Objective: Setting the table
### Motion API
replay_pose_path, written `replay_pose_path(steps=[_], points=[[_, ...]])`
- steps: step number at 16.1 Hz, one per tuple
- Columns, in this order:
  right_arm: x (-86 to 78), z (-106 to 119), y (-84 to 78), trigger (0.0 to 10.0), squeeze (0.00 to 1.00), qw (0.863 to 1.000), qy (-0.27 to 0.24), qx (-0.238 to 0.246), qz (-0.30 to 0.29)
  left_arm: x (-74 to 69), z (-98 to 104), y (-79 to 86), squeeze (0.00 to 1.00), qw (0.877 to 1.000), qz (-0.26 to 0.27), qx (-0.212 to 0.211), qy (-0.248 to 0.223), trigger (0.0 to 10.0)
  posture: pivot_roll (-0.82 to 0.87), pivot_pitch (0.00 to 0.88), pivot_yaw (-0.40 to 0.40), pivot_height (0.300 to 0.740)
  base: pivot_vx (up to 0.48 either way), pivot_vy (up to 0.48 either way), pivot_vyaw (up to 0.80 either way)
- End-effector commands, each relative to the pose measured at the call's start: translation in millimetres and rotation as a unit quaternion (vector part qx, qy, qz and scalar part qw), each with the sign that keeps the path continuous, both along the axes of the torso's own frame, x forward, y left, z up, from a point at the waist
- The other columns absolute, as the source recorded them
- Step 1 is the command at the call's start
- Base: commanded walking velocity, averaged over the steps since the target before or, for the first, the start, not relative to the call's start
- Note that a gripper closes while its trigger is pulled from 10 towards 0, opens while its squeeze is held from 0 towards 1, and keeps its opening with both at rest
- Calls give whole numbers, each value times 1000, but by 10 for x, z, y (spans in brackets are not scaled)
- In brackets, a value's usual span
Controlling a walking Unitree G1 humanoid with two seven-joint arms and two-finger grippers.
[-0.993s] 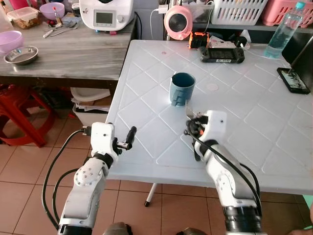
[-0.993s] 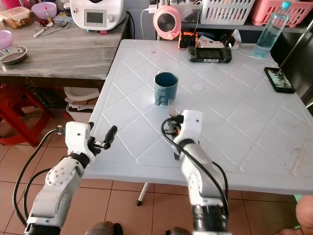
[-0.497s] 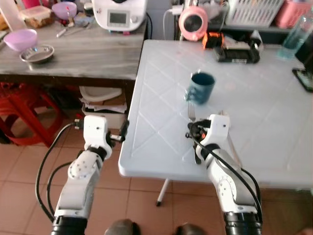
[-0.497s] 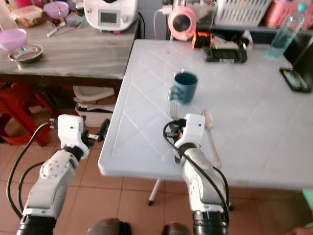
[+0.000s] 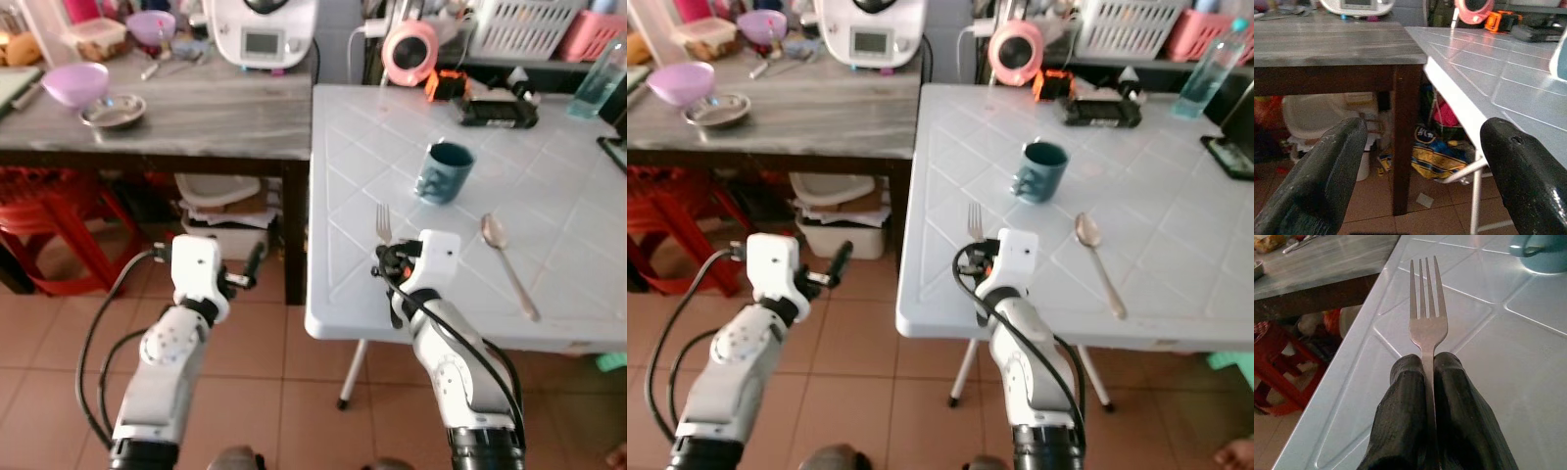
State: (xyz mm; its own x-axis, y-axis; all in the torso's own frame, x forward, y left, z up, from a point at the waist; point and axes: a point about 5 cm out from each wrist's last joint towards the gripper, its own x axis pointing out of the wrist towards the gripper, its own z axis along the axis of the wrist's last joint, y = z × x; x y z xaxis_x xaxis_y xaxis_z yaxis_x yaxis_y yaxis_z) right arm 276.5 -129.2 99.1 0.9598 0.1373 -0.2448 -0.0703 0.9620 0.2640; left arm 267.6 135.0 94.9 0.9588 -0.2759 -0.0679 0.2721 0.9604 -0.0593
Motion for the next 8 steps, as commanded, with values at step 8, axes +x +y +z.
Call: replay_pose_path(steps=[8], points=[[68, 99, -209, 10000, 0, 993, -53, -79, -72, 99, 82, -53, 0, 1000, -9, -17, -22, 10000, -32, 0, 9, 740, 0, 469, 0]])
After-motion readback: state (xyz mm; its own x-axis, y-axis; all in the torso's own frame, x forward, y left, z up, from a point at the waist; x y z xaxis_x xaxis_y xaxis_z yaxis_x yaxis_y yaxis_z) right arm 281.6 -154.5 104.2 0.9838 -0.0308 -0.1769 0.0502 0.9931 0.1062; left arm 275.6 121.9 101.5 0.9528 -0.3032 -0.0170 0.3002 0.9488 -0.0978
